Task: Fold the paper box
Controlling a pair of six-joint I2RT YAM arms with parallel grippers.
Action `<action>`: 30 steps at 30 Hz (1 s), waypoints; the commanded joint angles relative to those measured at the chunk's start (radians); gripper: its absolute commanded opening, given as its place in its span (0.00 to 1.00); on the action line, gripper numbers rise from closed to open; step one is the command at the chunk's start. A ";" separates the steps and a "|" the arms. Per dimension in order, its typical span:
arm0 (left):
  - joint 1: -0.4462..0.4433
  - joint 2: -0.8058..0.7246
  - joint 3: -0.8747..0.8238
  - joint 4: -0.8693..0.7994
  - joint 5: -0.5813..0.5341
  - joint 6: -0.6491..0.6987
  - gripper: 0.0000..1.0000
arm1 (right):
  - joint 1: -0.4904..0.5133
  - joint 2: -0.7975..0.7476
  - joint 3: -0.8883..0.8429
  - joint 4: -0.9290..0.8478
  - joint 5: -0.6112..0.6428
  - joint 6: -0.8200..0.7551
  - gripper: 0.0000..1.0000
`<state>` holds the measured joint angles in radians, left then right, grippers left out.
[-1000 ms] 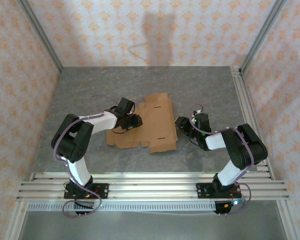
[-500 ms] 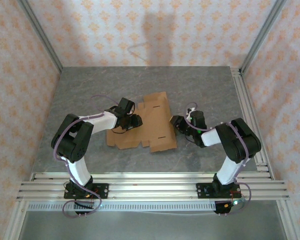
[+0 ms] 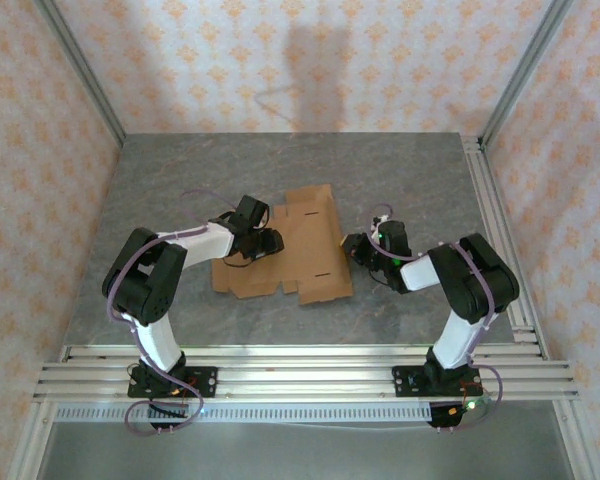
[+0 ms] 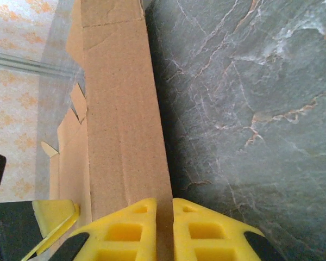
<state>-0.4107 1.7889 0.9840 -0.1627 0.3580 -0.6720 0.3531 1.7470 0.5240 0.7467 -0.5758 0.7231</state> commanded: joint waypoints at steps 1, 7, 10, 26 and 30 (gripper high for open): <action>-0.013 0.034 -0.029 -0.037 0.024 0.016 0.40 | 0.036 -0.067 0.027 -0.090 -0.041 -0.062 0.16; -0.013 0.007 -0.043 -0.031 0.000 0.013 0.41 | 0.037 -0.220 0.032 -0.307 0.147 -0.172 0.47; -0.013 0.013 -0.037 -0.033 0.006 0.015 0.41 | 0.039 -0.277 0.062 -0.428 0.208 -0.245 0.55; -0.014 0.037 -0.021 -0.024 0.018 0.011 0.41 | 0.118 -0.284 0.220 -0.773 0.458 -0.466 0.49; -0.014 0.037 -0.020 -0.027 0.019 0.012 0.42 | 0.124 -0.242 0.223 -0.748 0.422 -0.446 0.42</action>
<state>-0.4126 1.7878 0.9783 -0.1436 0.3672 -0.6727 0.4690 1.4784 0.7300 0.0307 -0.1684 0.2787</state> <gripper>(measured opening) 0.413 0.422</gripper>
